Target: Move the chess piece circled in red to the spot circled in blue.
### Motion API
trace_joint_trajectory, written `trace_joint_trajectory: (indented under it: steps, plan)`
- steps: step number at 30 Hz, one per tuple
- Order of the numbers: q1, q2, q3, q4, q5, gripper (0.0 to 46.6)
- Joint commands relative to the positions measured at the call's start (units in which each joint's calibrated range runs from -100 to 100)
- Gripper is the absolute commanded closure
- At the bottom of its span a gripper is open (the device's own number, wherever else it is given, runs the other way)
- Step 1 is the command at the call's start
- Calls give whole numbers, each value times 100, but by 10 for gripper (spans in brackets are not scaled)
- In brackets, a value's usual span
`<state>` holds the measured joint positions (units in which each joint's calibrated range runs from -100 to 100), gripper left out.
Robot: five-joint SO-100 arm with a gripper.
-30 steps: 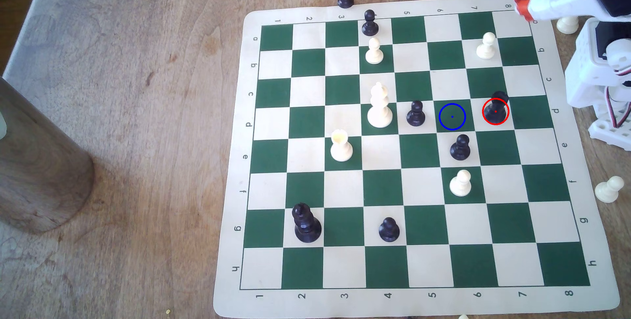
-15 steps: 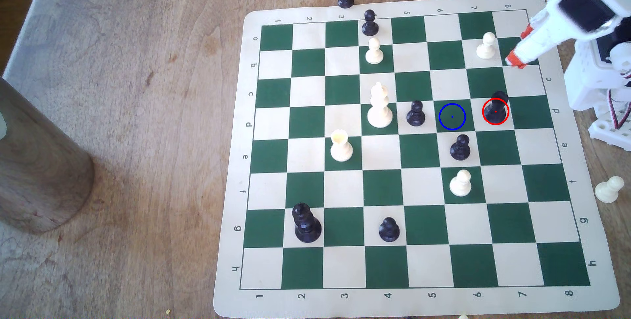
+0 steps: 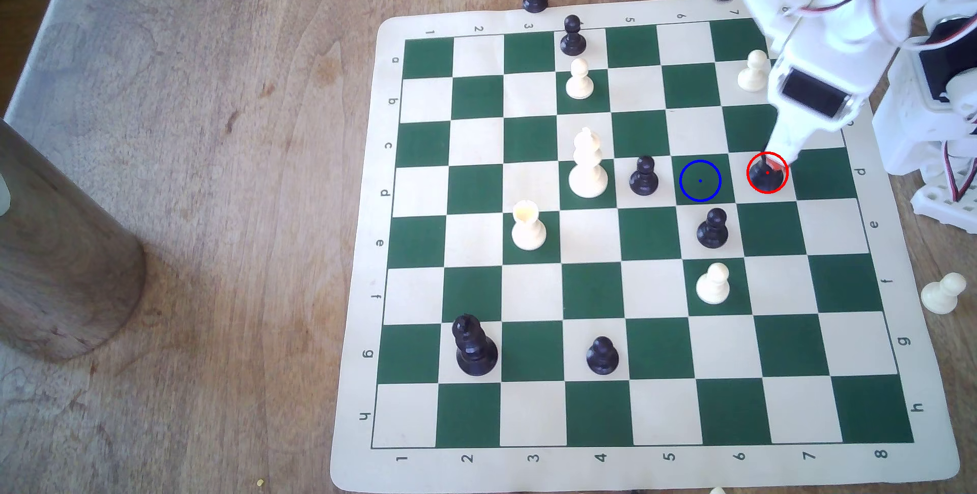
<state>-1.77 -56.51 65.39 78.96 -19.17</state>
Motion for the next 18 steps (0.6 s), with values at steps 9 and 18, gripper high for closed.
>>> trace_joint_trajectory:
  steps: [9,18]
  plan:
    - [-124,456,-56,-550,-161,303]
    - [-140,685,-29,-648,-151,302]
